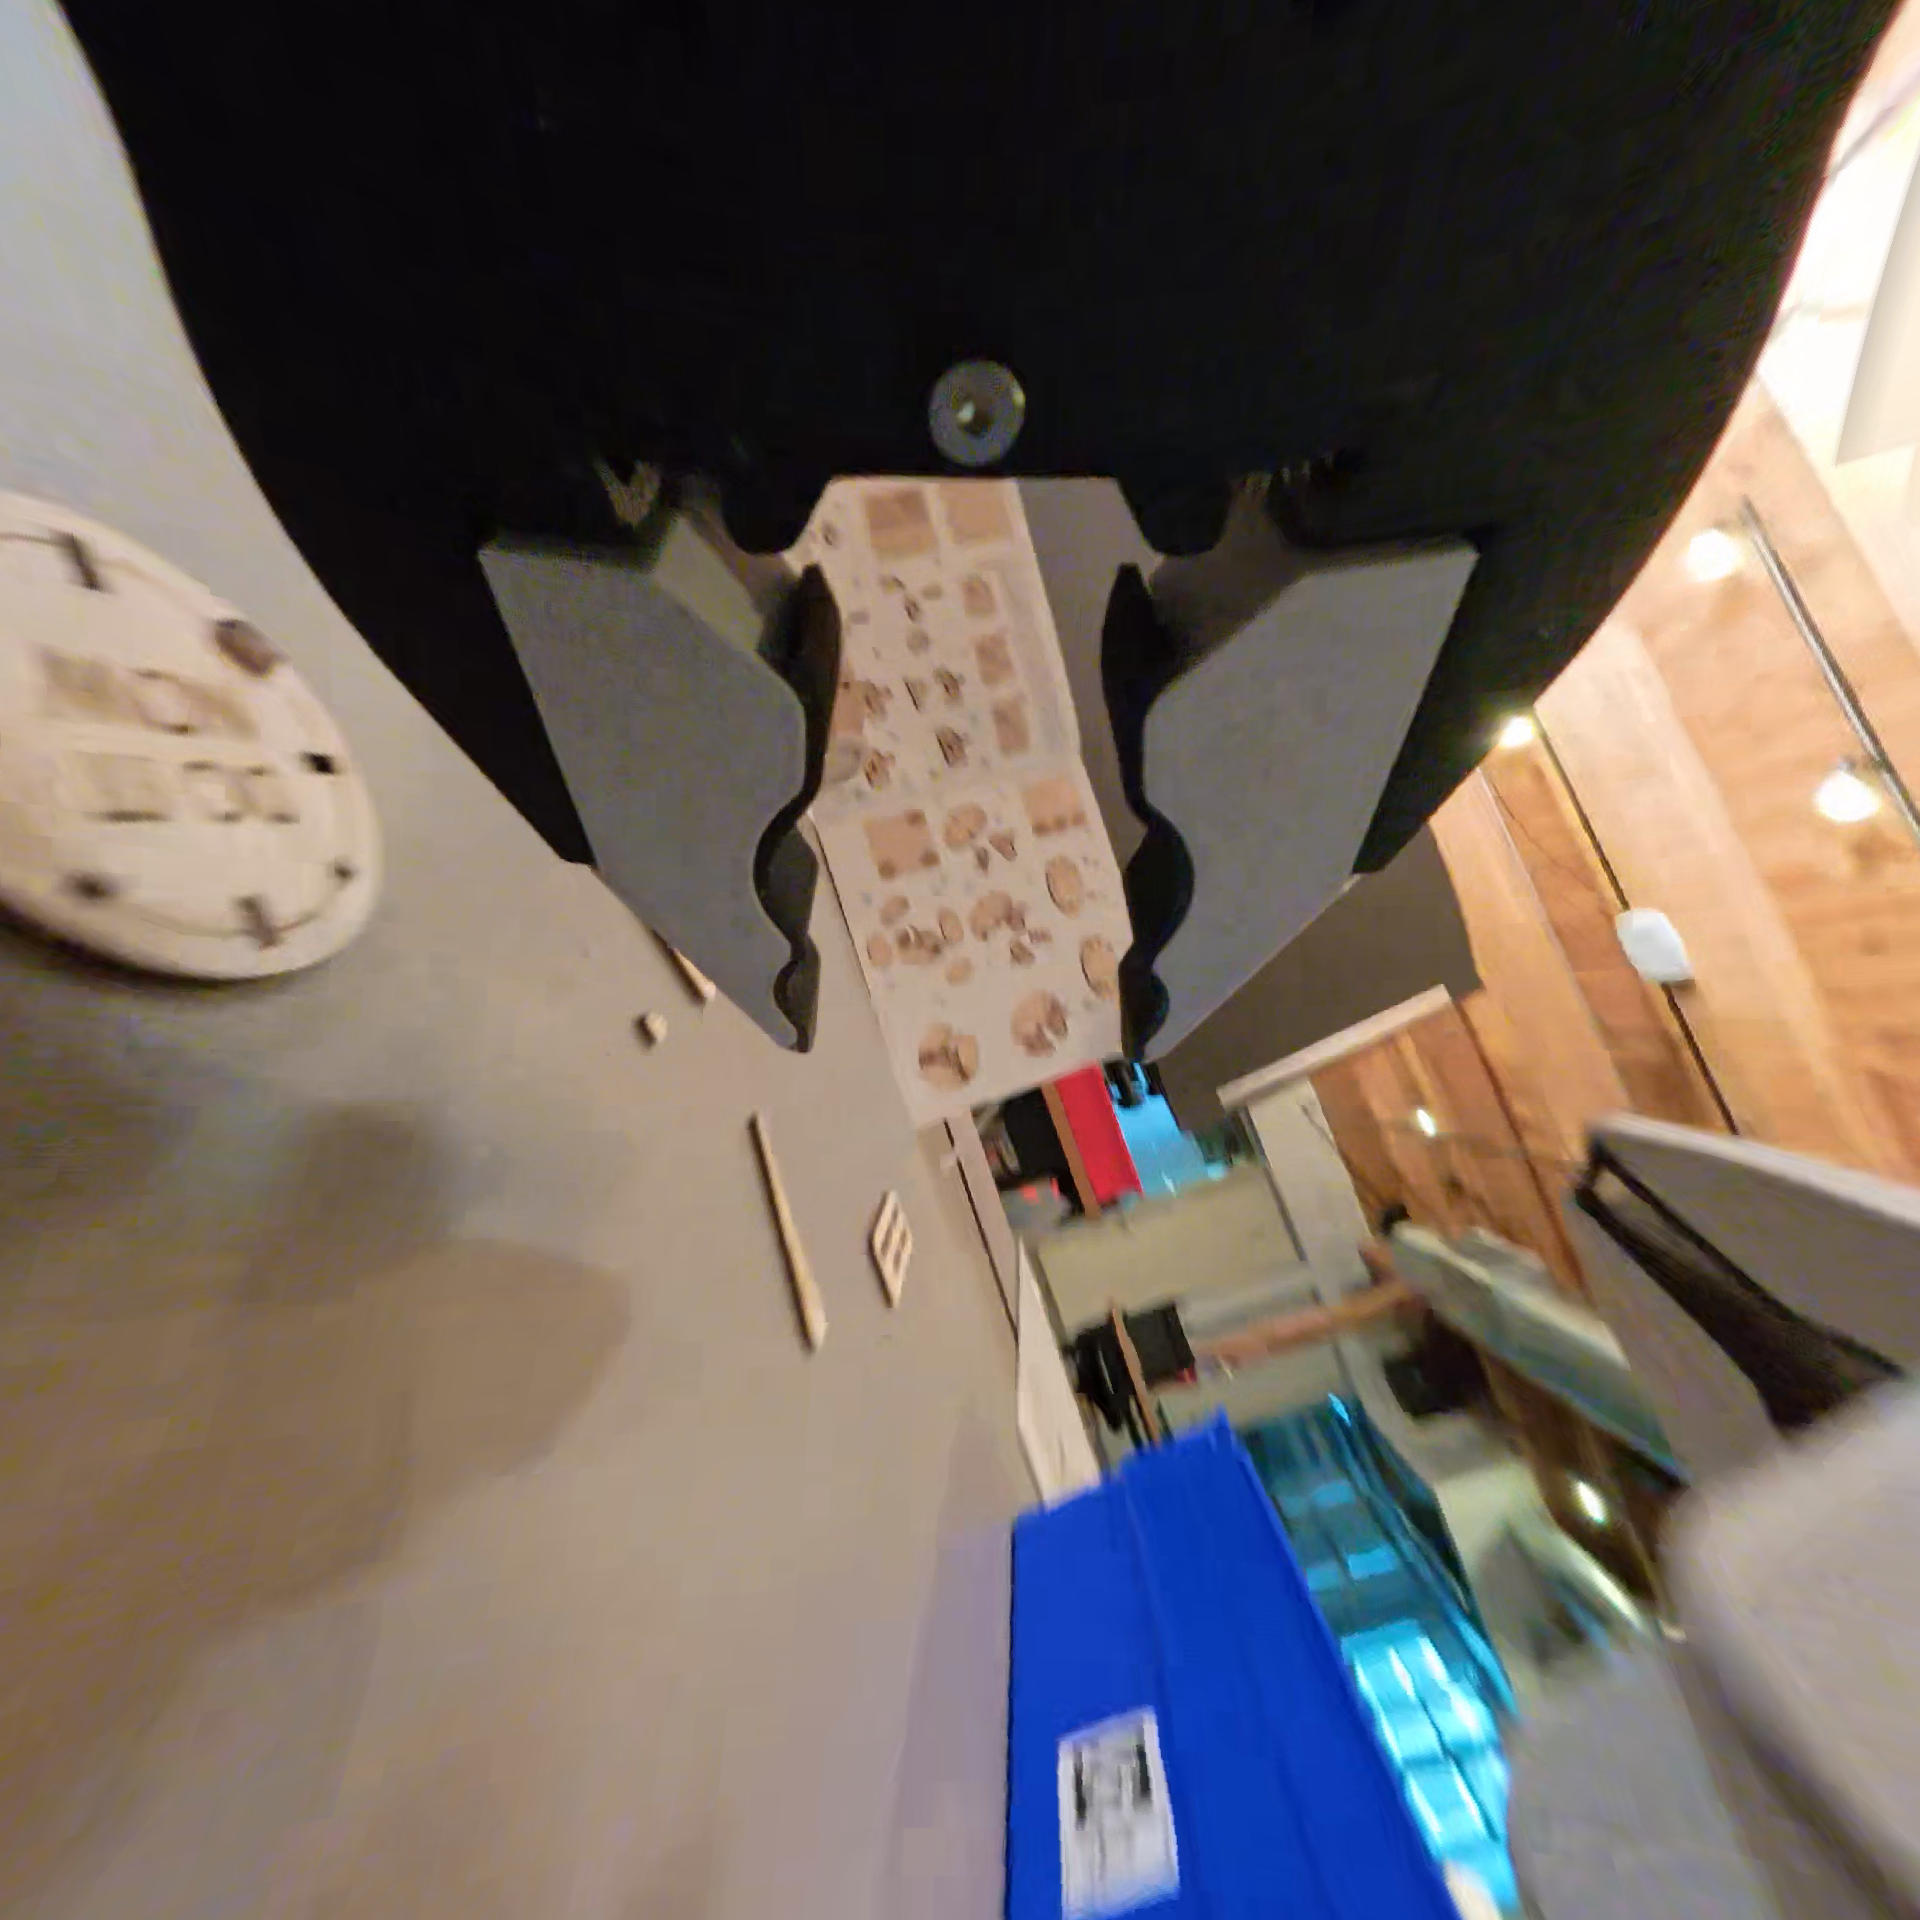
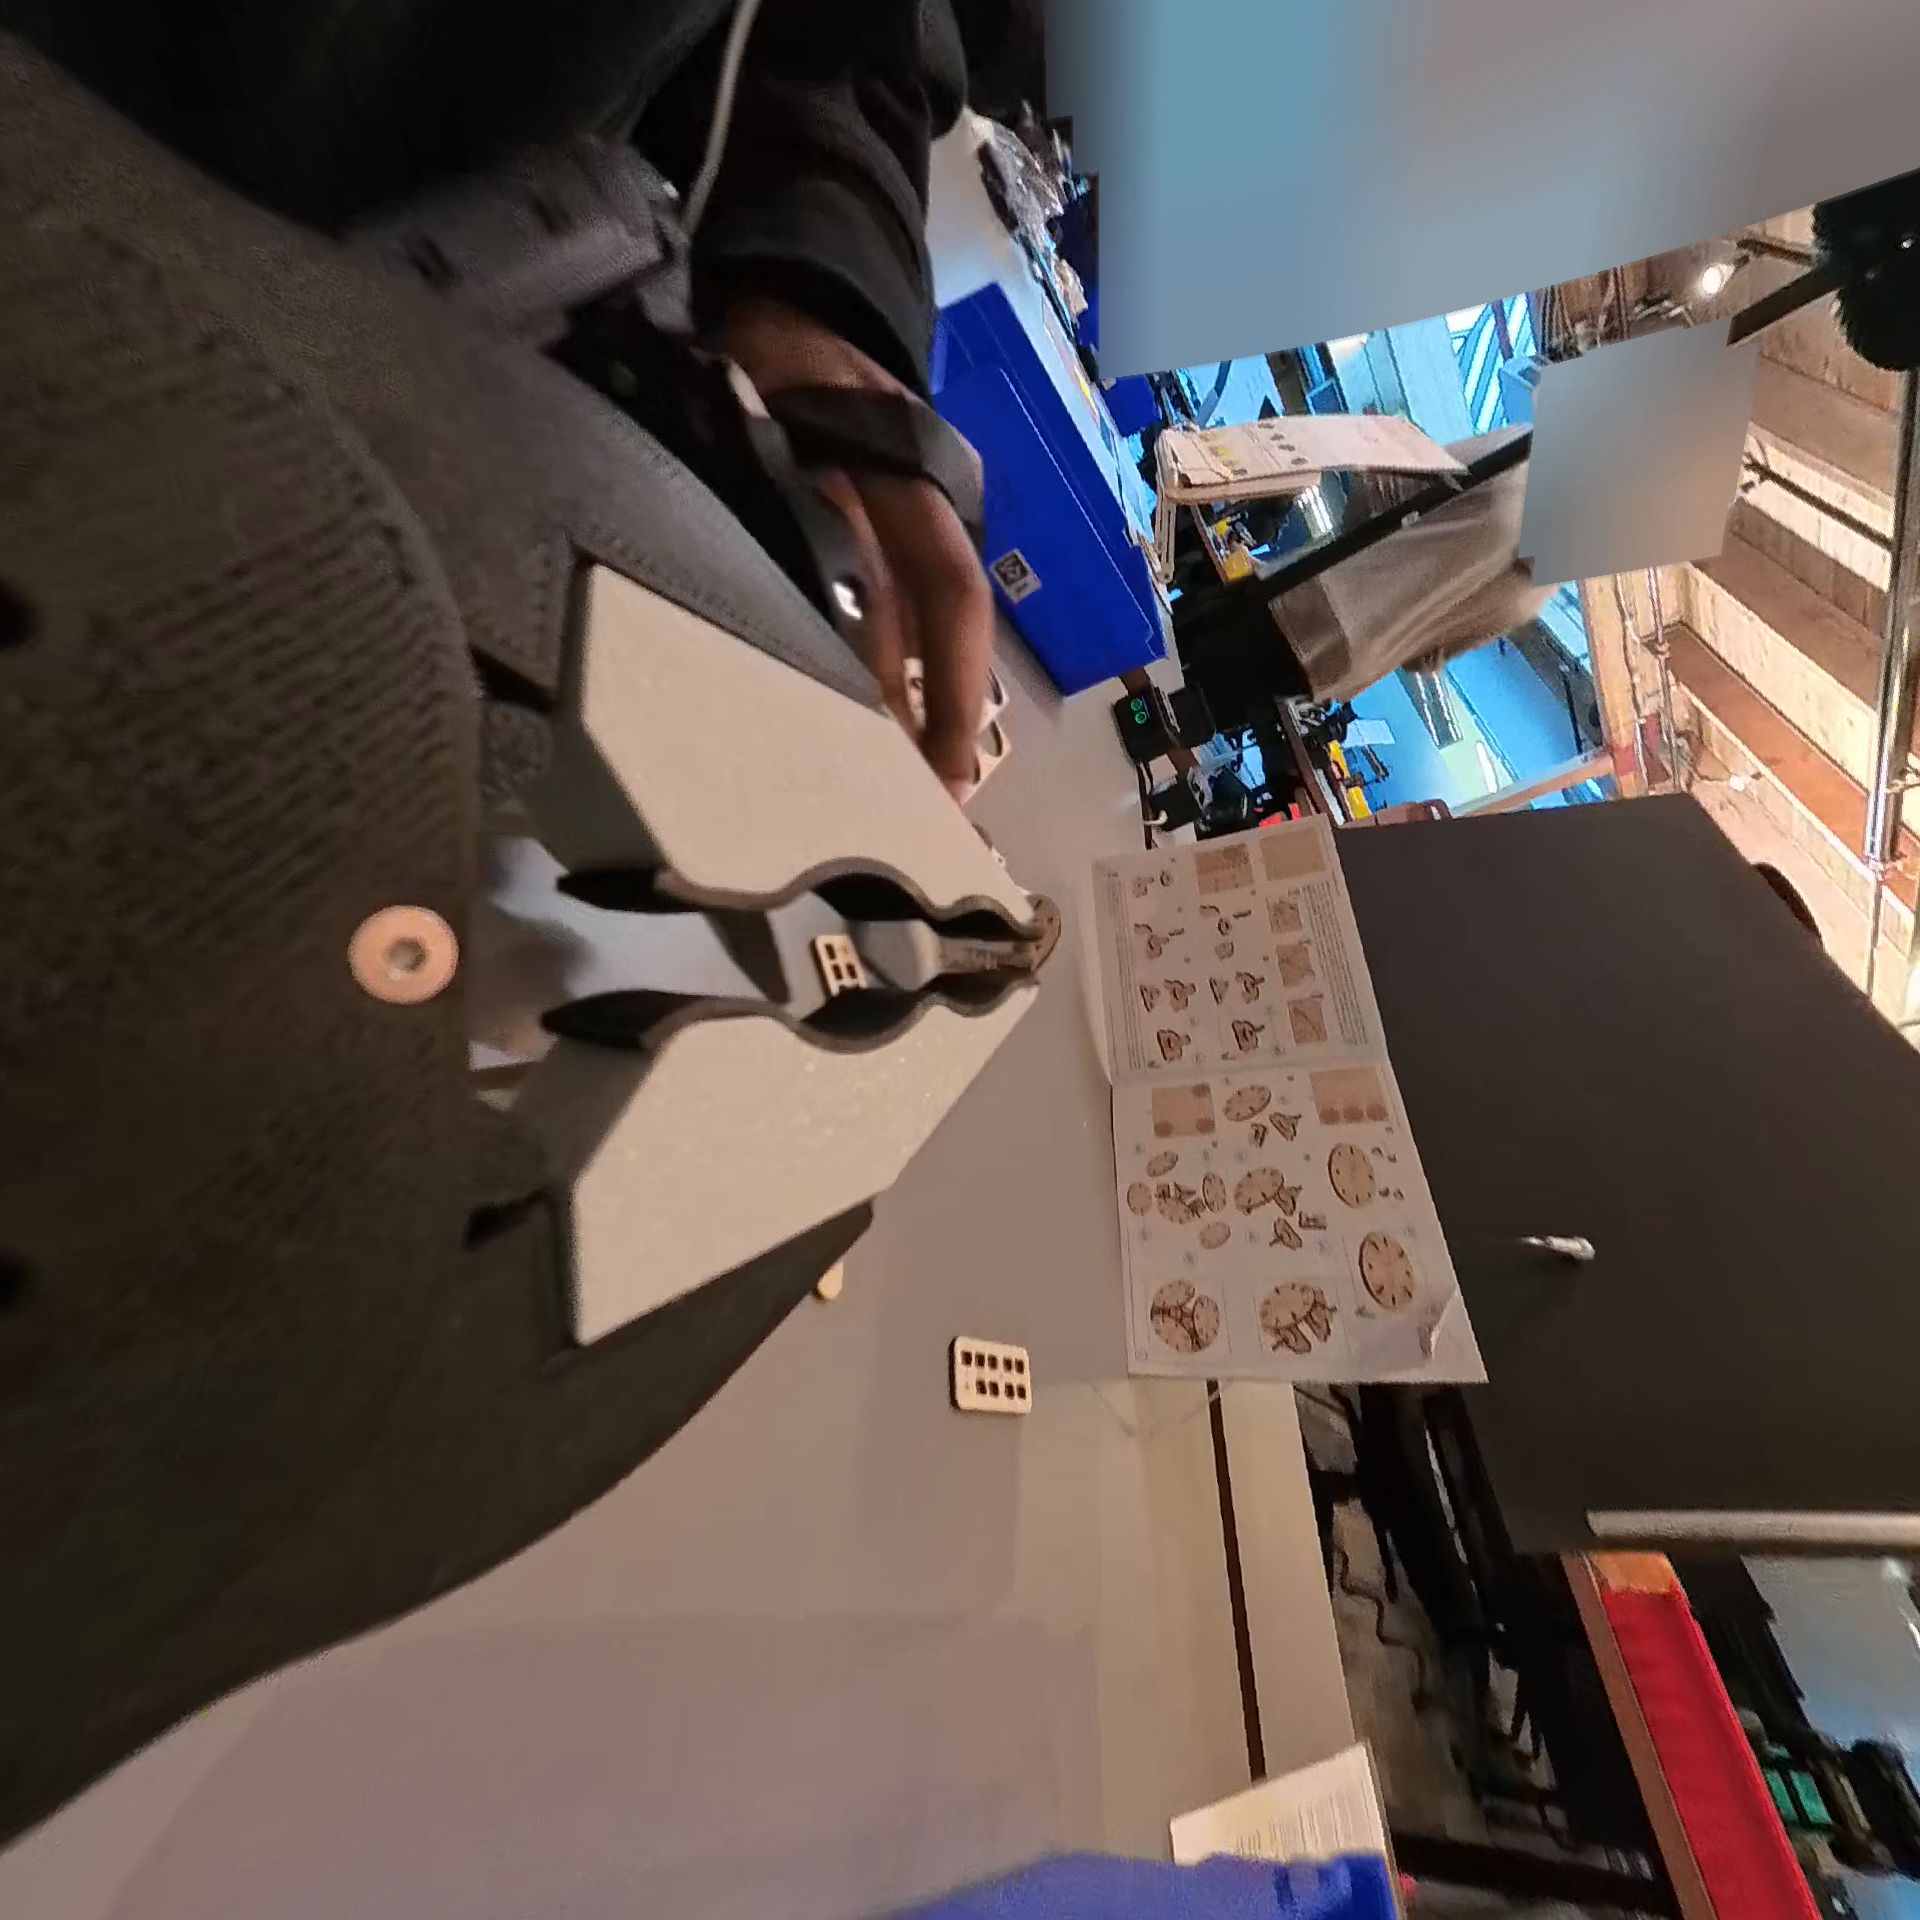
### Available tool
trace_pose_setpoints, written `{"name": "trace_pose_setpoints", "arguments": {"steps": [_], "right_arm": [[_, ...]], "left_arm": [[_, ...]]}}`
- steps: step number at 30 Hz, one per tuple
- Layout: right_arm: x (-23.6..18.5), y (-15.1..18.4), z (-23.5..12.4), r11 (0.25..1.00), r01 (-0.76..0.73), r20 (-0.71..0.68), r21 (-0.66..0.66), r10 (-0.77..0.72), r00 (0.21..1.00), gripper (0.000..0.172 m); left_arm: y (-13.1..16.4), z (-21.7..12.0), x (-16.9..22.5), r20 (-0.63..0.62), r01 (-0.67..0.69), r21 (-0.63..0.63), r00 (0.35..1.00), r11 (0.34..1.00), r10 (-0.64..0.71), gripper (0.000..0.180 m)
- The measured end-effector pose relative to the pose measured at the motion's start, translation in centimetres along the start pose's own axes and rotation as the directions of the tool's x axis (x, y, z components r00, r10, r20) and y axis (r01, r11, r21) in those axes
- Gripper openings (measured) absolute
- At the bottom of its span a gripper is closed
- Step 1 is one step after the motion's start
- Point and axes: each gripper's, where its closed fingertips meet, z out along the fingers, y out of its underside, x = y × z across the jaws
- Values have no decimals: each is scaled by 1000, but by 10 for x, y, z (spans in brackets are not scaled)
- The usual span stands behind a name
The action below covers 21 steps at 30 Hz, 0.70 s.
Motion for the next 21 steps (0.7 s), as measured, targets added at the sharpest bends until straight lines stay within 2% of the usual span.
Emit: {"name": "trace_pose_setpoints", "arguments": {"steps": [2,6,11,12,14,16,21], "right_arm": [[5,-3,-7,1000,3,-22,18,-3,1000,3],[17,-6,-22,1000,2,-65,25,0,998,4],[32,-17,-40,999,27,-122,25,-23,992,4],[34,-21,-43,999,33,-131,29,-29,991,4],[37,-26,-49,998,46,-149,37,-40,988,4],[39,-29,-53,998,56,-166,42,-48,985,3],[39,-34,-60,997,67,-187,41,-59,981,3]], "left_arm": [[-28,-9,0,6,-45,59,999,997,45,54],[-65,-15,-1,-29,-24,96,999,995,27,56],[-82,-4,-8,-69,-7,33,998,999,9,68],[-85,-4,-9,-66,2,30,998,1000,0,74],[-92,-6,-15,-34,28,27,999,999,-27,98],[-99,-11,-15,-25,36,46,999,998,-35,106],[-114,-43,-38,43,112,159,992,981,-120,104]]}}
